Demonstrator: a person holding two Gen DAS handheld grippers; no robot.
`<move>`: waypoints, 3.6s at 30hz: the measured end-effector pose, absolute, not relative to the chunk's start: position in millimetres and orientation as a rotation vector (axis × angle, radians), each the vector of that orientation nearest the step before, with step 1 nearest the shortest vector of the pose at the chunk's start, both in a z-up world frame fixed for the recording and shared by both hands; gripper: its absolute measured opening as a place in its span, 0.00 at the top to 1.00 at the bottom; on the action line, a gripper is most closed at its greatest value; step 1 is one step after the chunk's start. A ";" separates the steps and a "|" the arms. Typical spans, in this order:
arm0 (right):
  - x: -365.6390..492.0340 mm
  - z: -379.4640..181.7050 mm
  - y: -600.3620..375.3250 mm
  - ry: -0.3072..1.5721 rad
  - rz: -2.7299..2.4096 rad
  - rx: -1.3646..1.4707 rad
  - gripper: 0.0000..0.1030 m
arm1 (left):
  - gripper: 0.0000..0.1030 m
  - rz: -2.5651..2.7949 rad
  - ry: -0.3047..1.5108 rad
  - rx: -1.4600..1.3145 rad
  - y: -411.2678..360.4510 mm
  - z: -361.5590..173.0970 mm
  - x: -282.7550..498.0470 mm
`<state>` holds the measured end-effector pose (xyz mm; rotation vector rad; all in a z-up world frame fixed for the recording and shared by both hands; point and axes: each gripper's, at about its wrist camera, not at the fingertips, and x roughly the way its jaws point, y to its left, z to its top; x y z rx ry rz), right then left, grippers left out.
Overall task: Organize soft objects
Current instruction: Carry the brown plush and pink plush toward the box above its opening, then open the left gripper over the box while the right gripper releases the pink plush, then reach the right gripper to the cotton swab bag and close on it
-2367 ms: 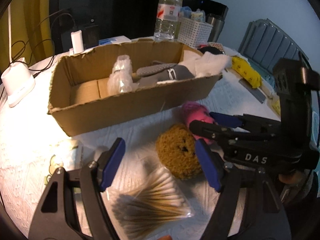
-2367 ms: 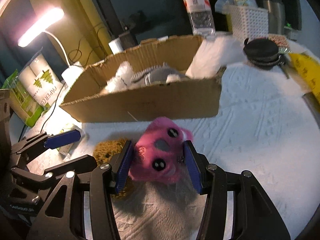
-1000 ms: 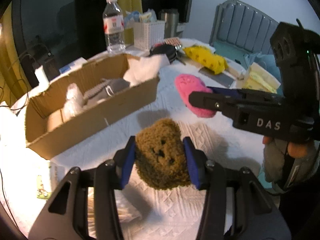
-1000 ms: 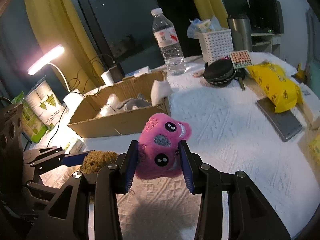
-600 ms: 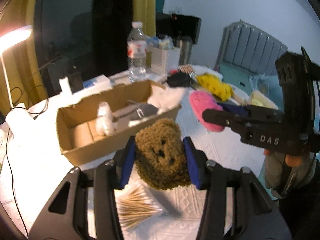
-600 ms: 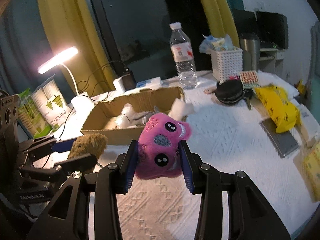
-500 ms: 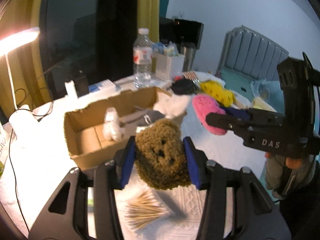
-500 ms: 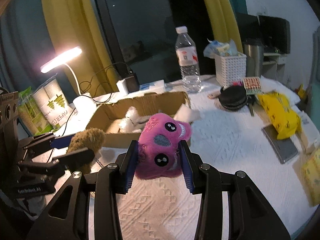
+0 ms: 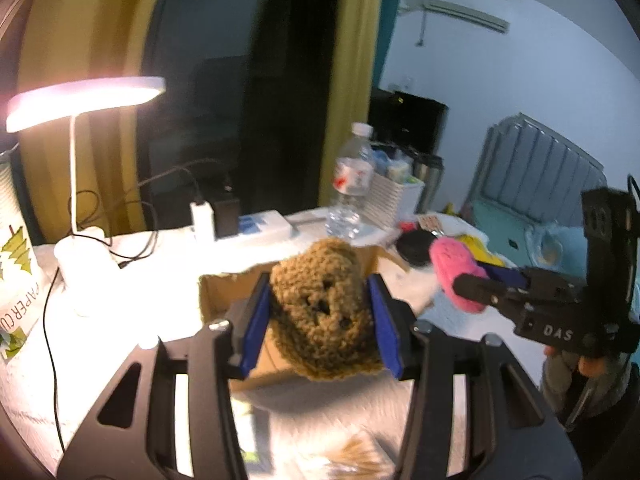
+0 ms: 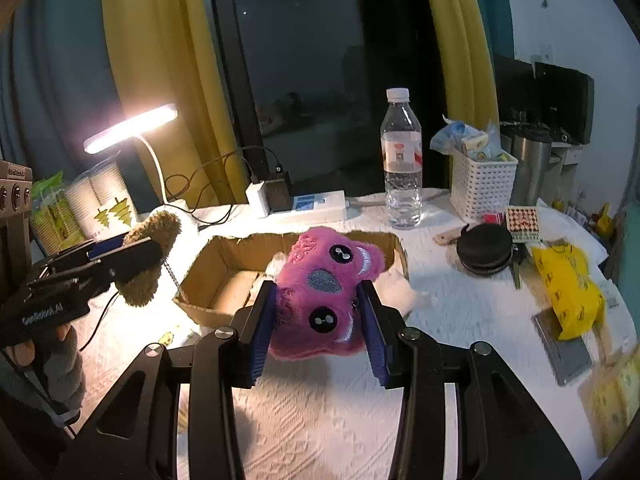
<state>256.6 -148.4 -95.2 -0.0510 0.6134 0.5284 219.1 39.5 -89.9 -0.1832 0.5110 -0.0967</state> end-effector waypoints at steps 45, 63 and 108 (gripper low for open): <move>307.9 -108.9 -139.4 0.652 0.532 -0.029 0.52 | 0.17 -0.088 0.544 -0.208 43.3 -117.0 251.9; 230.7 -96.1 -124.9 0.615 0.552 -0.064 0.52 | 0.17 -0.106 0.517 -0.249 48.2 -112.1 171.3; 191.0 -220.3 -32.6 0.911 0.668 -0.198 0.20 | 0.17 0.035 0.693 -0.313 102.4 -196.3 121.9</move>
